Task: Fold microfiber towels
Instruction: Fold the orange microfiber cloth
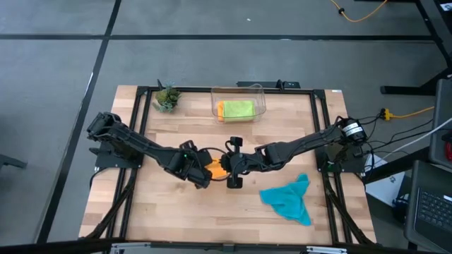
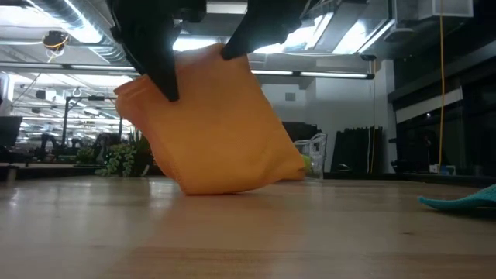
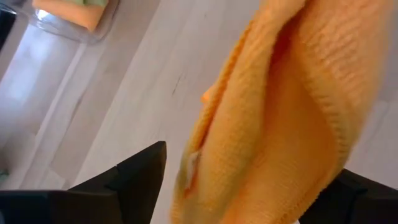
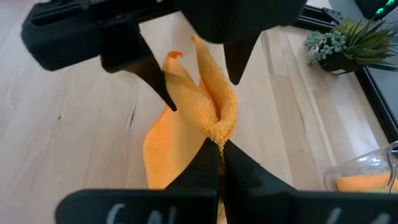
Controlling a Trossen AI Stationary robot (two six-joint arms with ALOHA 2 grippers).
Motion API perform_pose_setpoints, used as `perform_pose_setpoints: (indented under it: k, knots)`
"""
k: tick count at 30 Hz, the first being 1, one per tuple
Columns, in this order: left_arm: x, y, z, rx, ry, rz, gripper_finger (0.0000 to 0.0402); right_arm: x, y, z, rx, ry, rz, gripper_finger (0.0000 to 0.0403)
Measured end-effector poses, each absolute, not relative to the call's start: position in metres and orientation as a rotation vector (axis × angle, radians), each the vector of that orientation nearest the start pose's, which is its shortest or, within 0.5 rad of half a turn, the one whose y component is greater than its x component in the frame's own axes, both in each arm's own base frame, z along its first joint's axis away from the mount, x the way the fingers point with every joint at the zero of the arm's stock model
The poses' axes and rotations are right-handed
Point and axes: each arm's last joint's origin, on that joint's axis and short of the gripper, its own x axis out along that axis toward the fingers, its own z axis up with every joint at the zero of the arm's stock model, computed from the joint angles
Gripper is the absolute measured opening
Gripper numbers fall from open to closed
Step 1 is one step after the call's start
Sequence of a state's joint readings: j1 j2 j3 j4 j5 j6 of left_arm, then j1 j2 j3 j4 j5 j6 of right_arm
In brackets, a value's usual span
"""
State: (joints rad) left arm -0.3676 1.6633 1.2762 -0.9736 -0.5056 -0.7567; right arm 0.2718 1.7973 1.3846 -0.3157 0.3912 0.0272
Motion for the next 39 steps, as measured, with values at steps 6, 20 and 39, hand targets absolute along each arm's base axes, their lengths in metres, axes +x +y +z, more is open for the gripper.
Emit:
perform_pose_setpoints:
  k: [6,20,39]
  knots:
    - [0.294,-0.101,0.237,-0.09,1.134,0.534,0.0294,0.387,0.096,0.254,-0.212,0.688,-0.124,0.0002]
    - [0.288,-0.102,0.236,-0.119,1.218,0.52,0.0198,0.387,0.096,0.255,-0.212,0.687,-0.123,0.0002]
    - [0.286,-0.105,0.239,-0.144,1.237,0.515,0.0002,0.387,0.096,0.255,-0.192,0.681,-0.13,0.0002]
